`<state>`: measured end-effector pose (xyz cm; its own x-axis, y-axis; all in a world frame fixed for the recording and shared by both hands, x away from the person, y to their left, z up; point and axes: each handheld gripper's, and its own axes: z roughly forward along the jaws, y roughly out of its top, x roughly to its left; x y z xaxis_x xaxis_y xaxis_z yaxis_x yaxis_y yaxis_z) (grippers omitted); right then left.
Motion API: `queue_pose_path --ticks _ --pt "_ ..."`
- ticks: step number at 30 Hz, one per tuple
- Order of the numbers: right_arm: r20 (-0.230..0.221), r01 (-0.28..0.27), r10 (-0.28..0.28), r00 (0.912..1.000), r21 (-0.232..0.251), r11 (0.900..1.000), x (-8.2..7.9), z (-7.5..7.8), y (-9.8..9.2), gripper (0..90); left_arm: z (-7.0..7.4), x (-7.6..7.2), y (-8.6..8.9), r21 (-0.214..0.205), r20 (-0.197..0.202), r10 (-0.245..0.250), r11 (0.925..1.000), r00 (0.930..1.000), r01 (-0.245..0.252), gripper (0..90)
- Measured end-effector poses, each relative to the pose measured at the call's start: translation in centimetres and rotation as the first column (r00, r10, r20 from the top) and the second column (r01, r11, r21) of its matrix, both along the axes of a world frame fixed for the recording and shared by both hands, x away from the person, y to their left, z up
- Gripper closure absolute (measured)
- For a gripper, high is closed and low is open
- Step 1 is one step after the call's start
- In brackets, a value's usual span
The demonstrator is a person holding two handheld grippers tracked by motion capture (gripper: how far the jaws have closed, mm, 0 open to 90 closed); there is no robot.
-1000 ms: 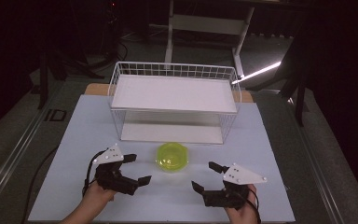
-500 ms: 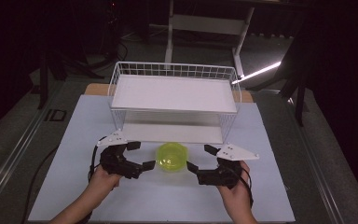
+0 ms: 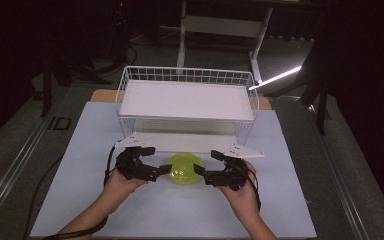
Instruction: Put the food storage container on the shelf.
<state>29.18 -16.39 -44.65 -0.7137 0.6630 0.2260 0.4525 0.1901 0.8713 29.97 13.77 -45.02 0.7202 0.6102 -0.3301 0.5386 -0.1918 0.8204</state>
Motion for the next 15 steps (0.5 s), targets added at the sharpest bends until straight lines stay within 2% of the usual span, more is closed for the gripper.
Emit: queue_pose_path --ticks 1,2,3,4,5,6,8,9,10,12,13,15 --pt "-0.007 0.006 -0.006 1.0000 0.004 1.0000 0.2 -0.3 0.1 16.2 -0.2 0.2 -0.1 0.005 -0.008 0.006 1.0000 0.9999 -0.006 4.5" --pt "-0.021 0.009 -0.010 0.9997 -0.011 0.9999 0.5 -0.8 0.3 16.2 -0.7 0.5 -0.2 0.009 -0.024 0.022 0.9997 0.9995 -0.022 7.0" --pt "-0.021 0.009 -0.010 0.9997 -0.011 0.9999 0.5 -0.8 0.3 16.2 -0.7 0.5 -0.2 0.009 -0.024 0.022 0.9997 0.9995 -0.022 8.3" --pt "-0.024 0.014 -0.015 0.9996 -0.021 0.9997 0.7 -1.0 0.4 17.7 -1.0 0.8 -0.2 0.006 -0.043 0.028 0.9996 0.9987 -0.028 8.3" --pt "-0.044 0.029 -0.031 0.9986 -0.033 0.9990 1.1 -1.6 0.5 20.6 -1.3 1.0 -0.2 0.004 -0.057 0.047 0.9989 0.9973 -0.047 15.4" --pt "-0.045 0.033 -0.035 0.9984 -0.031 0.9990 1.3 -1.8 0.4 24.6 -1.9 1.3 -0.2 0.008 -0.092 0.056 0.9984 0.9942 -0.056 15.5" --pt "-0.055 0.034 -0.035 0.9978 -0.030 0.9990 1.4 -2.1 0.4 25.2 -2.3 1.4 -0.2 0.016 -0.102 0.060 0.9981 0.9930 -0.059 15.5" --pt "-0.068 0.043 -0.046 0.9966 -0.038 0.9983 1.7 -2.6 0.3 27.4 -2.8 1.5 -0.2 0.025 -0.124 0.071 0.9973 0.9897 -0.069 20.5" --pt "-0.081 0.038 -0.041 0.9959 -0.034 0.9987 1.9 -2.8 0.2 30.6 -2.8 1.5 -0.2 0.025 -0.124 0.071 0.9973 0.9897 -0.069 23.5" --pt "-0.087 0.040 -0.043 0.9953 -0.039 0.9985 2.0 -3.0 0.2 30.6 -3.3 1.6 -0.3 0.033 -0.145 0.090 0.9957 0.9854 -0.086 25.1" --pt "-0.101 0.042 -0.047 0.9938 -0.050 0.9978 2.1 -3.4 0.2 32.5 -3.6 1.5 -0.4 0.047 -0.147 0.112 0.9932 0.9828 -0.106 31.5" --pt "-0.110 0.043 -0.049 0.9927 -0.054 0.9976 2.3 -3.7 0.1 33.2 -3.8 1.6 -0.4 0.039 -0.162 0.114 0.9932 0.9802 -0.109 34.4"
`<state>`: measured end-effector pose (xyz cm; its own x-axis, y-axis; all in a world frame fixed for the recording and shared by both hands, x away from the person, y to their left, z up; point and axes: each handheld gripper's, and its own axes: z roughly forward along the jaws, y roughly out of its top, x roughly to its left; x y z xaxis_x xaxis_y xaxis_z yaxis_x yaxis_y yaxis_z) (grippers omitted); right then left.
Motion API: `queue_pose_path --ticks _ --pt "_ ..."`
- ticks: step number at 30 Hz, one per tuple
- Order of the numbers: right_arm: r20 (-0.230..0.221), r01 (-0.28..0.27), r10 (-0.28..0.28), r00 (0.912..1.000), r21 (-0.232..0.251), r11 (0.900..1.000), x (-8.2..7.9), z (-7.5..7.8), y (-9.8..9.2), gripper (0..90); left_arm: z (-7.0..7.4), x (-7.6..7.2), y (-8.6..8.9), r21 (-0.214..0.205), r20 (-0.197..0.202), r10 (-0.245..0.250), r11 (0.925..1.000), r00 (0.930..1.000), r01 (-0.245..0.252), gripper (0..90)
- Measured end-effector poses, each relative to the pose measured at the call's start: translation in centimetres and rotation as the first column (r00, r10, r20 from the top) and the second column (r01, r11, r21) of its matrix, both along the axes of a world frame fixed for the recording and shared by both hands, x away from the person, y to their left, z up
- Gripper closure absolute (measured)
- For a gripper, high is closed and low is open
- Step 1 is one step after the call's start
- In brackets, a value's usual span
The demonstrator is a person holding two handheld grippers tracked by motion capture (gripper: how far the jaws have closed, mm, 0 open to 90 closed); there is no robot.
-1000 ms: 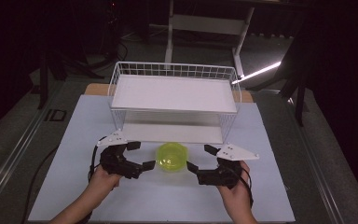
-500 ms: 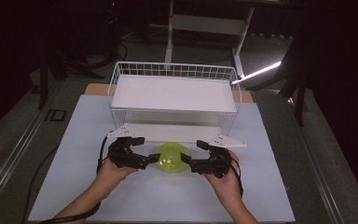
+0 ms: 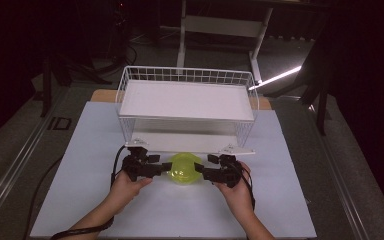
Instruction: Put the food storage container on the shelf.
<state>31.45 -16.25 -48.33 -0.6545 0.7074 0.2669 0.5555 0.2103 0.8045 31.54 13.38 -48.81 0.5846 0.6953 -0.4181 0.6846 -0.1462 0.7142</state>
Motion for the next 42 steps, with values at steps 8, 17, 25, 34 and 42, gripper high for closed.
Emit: queue_pose_path --ticks 8,17,25,34,42 --pt "-0.040 0.009 -0.009 0.9992 0.008 0.9999 0.3 -0.7 0.0 38.5 -0.7 0.3 -0.6 0.019 -0.051 0.015 0.9997 0.9986 -0.014 43.3" --pt "-0.113 0.025 -0.024 0.9933 0.011 0.9996 0.7 -1.7 0.1 45.1 -1.7 0.6 -1.3 0.009 -0.103 0.015 0.9999 0.9946 -0.014 51.9" --pt "-0.156 0.006 -0.005 0.9878 0.006 1.0000 0.7 -1.9 0.0 57.1 -1.4 0.3 -1.4 0.014 -0.109 -0.013 0.9998 0.9940 0.015 62.5" --pt "-0.174 0.005 -0.004 0.9847 0.005 1.0000 0.2 -1.6 0.2 66.7 -1.4 -0.4 -1.4 -0.020 -0.124 -0.033 0.9993 0.9917 0.030 66.1" --pt "-0.197 0.009 -0.007 0.9804 0.009 0.9999 -1.3 -1.4 -0.3 71.9 -0.8 -2.3 -2.3 0.024 -0.079 -0.017 0.9995 0.9968 0.019 74.3"
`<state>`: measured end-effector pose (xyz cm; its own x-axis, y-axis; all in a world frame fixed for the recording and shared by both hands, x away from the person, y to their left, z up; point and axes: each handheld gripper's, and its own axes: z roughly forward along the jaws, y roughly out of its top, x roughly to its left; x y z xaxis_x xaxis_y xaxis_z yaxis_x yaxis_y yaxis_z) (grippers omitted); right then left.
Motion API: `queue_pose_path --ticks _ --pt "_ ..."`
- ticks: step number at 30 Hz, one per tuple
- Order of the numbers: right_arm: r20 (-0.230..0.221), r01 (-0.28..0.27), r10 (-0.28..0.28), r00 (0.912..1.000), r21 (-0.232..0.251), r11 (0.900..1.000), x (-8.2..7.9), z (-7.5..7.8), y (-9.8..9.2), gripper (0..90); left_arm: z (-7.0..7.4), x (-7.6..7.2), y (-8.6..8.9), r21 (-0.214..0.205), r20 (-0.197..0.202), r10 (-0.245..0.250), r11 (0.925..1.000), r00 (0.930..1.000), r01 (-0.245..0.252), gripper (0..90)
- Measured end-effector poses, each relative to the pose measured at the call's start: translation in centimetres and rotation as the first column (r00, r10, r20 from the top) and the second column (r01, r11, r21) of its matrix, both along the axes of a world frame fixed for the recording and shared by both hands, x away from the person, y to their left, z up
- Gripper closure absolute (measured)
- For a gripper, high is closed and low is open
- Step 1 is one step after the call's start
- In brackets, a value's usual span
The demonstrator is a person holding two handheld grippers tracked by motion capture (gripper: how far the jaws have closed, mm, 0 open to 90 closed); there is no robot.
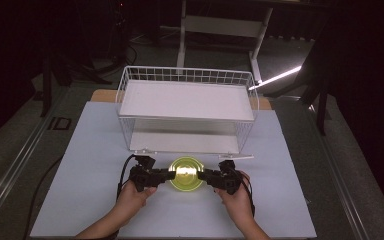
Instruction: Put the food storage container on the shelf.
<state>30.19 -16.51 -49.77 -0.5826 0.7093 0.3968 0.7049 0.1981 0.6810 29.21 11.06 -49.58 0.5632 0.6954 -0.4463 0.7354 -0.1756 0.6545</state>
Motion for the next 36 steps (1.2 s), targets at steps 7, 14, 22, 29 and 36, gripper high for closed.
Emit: queue_pose_path --ticks 7,14,22,29,36 --pt "-0.001 -0.002 0.002 1.0000 0.004 1.0000 -1.4 0.2 0.1 80.4 -0.2 -0.9 0.1 0.052 0.022 -0.025 0.9984 0.9994 0.023 80.6" --pt "0.057 0.003 -0.003 0.9984 0.009 1.0000 -1.8 1.4 0.3 80.8 0.2 -0.8 0.8 -0.020 0.034 -0.022 0.9995 0.9992 0.023 80.9" --pt "0.107 0.021 -0.025 0.9940 0.036 0.9991 -0.8 3.5 0.5 80.7 2.0 -0.1 1.2 -0.074 0.093 0.019 0.9972 0.9955 -0.012 81.2" --pt "0.118 0.047 -0.052 0.9916 0.052 0.9976 0.3 4.2 0.6 80.6 2.4 0.7 1.4 -0.107 0.127 0.035 0.9940 0.9913 -0.022 81.5" --pt "0.124 0.072 -0.077 0.9893 0.039 0.9966 1.2 3.6 0.6 80.5 1.8 1.5 1.0 -0.100 0.142 0.046 0.9945 0.9888 -0.032 81.5"
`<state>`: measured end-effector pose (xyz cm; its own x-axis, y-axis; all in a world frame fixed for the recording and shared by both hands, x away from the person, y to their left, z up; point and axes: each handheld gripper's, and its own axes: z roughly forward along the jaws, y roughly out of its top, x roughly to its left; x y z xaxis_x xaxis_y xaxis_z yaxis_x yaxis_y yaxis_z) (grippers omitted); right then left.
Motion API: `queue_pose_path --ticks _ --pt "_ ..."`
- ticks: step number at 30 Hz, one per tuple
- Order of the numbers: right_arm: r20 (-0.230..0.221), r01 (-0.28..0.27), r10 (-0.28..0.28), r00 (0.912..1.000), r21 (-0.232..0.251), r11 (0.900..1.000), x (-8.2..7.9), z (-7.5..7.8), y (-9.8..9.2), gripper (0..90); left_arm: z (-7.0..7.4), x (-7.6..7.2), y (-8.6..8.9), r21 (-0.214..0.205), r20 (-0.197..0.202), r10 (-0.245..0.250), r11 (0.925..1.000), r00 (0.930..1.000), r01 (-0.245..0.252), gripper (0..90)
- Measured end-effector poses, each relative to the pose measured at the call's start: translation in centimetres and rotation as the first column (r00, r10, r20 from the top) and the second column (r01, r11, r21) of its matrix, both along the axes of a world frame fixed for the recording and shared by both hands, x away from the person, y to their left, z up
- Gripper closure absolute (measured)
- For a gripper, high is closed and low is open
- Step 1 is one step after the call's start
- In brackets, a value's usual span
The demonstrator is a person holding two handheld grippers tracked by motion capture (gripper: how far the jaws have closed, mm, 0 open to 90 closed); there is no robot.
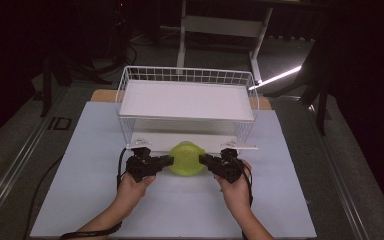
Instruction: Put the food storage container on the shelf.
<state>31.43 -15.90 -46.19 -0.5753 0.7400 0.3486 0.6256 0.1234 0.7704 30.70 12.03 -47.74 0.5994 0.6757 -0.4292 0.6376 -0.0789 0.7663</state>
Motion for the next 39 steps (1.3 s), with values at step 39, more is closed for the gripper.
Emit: queue_pose_path --ticks 39 --pt "-0.030 0.119 -0.120 0.9924 -0.008 0.9928 4.7 -3.1 0.7 79.3 -2.5 5.8 -0.5 0.005 -0.042 0.042 0.9991 0.9982 -0.042 81.1"
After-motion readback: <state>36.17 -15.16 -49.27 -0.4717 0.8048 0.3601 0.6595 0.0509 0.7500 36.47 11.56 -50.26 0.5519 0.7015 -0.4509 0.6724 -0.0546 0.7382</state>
